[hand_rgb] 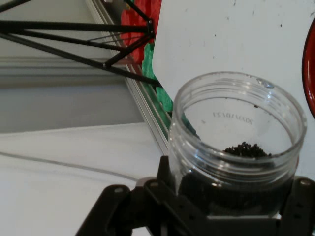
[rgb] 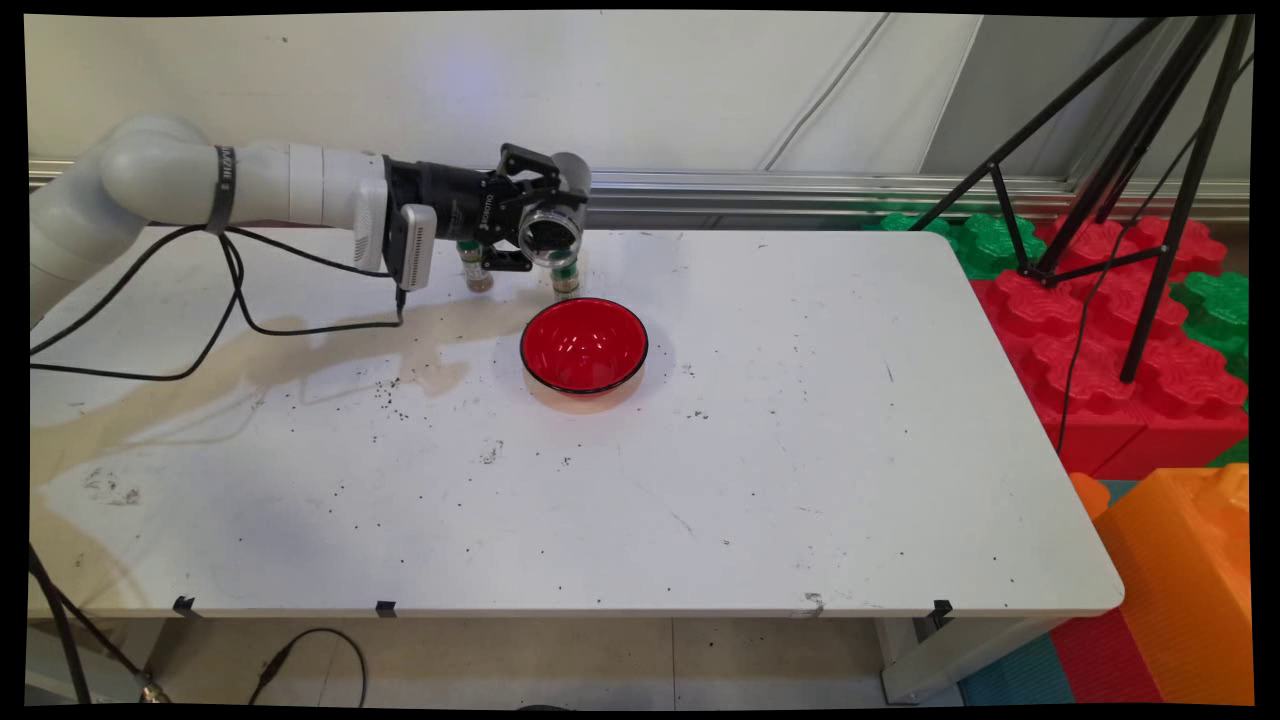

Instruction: Pour the black seasoning powder in the red bowl

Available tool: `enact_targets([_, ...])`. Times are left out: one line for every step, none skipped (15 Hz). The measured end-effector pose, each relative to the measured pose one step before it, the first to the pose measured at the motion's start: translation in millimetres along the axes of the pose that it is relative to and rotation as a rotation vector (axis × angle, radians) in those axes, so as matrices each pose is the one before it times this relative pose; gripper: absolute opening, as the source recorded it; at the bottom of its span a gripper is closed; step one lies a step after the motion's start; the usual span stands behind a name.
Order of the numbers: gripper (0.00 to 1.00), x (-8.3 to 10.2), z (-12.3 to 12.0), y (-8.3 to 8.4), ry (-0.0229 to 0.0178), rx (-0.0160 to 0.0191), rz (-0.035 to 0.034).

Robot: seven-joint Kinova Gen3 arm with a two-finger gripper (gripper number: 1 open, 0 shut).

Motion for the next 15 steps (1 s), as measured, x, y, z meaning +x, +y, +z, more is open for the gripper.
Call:
enact_targets([0.00, 0.31, 0.81, 0.07, 0.00138, -0.00046, 0.00792])
enact_targets([0.00, 0.45, 1.33, 0.00, 0.00186, -0.00042, 0.01193])
enact_targets([0.00, 0.27, 1.66, 0.11, 0.00185, -0.00066, 0.01313])
enact_targets([0.00, 0.19, 1.92, 0.12, 0.00177, -0.00097, 0.01319])
enact_targets([0.00, 0.14, 1.82, 0.02, 0.00167, -0.00062, 0.01105])
enact_targets([0.00, 0.18, 2.10, 0.05, 0.00151, -0.00071, 0.01297])
enact_targets([0.00, 0.15, 2.78, -0.26, 0.00226, -0.00033, 0.01481])
enact_targets([0.00, 0.06, 1.94, -0.17, 0.00119, -0.00026, 0.00845])
enact_targets([0.00, -0.03, 2.76, -0.40, 0.00111, 0.00022, 0.01192])
enact_targets([0.00, -0.03, 2.82, -0.30, 0.00104, 0.00000, 0.01129])
enact_targets([0.00, -0.13, 2.53, -0.23, 0.00072, -0.00002, 0.00957])
enact_targets([0.00, -0.08, 2.65, -0.18, 0.00076, 0.00004, 0.01011])
enact_targets([0.00, 0.08, 2.53, 0.11, 0.00054, -0.00055, 0.01064])
enact_targets([0.00, 0.19, 2.16, 0.06, 0.00031, -0.00028, 0.00957])
enact_targets([0.00, 0.22, 2.71, 0.08, 0.00027, -0.00037, 0.01222])
